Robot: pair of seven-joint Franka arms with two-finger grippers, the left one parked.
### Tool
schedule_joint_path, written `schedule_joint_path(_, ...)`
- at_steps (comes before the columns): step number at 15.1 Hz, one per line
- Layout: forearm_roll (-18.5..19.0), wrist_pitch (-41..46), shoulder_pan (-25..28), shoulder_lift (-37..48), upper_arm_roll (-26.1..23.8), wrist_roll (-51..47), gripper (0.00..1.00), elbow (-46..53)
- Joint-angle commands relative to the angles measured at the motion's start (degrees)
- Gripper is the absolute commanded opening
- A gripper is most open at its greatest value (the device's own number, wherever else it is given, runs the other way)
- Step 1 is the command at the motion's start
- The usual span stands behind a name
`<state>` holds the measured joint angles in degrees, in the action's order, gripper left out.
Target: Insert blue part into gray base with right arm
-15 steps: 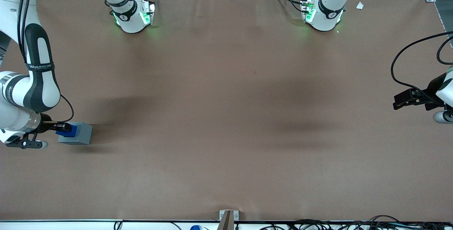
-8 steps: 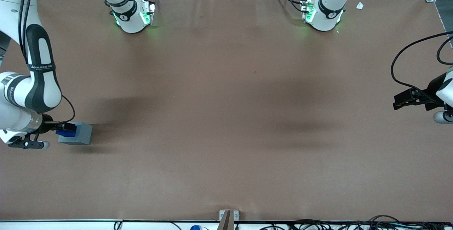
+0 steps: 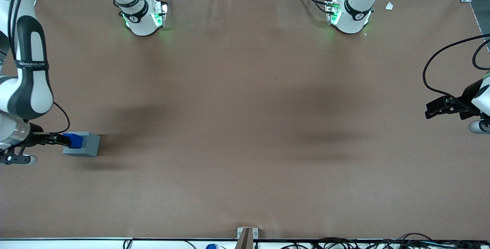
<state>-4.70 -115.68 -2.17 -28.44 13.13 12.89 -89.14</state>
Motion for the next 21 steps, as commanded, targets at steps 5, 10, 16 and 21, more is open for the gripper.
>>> schedule_joint_path(5, -0.83, 15.46, 0.67, 5.84, -0.39, -4.07, 1.00, 6.25)
schedule_joint_path(10, -0.83, 22.77, 1.99, 12.52, -0.39, -8.85, 1.00, 5.99)
schedule_joint_path(16, -0.04, 27.43, 7.35, 18.15, -0.39, -12.09, 1.00, 5.90)
schedule_joint_path(21, 0.05, 31.21, 10.07, 26.23, -0.39, -12.80, 1.00, 3.27)
